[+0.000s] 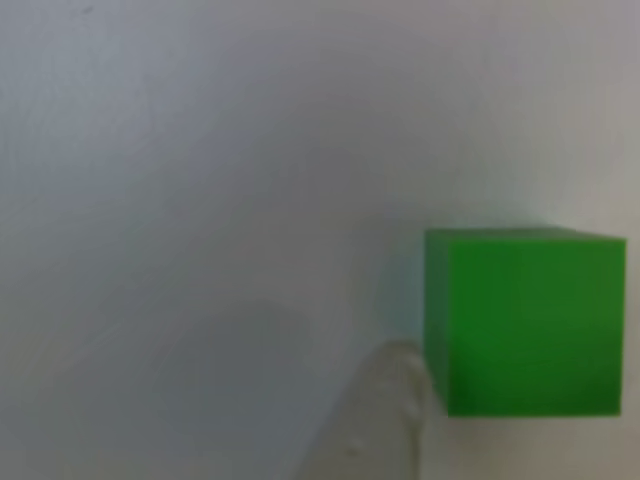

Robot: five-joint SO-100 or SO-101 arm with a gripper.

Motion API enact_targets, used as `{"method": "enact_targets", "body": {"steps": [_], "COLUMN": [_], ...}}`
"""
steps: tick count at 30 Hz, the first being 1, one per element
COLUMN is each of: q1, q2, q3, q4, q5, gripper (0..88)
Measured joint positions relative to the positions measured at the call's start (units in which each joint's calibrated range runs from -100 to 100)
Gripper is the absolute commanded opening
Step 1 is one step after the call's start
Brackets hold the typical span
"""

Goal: Pick up green cube and drop it in the blue box

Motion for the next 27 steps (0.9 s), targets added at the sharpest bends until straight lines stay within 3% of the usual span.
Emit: {"method": "enact_targets", "body": {"steps": [27], "q1": [-1.14], "q2": [7.07], "q3": [-4.03], "q4": [-1.98], "q5": [0.15], "gripper": [28.7]}}
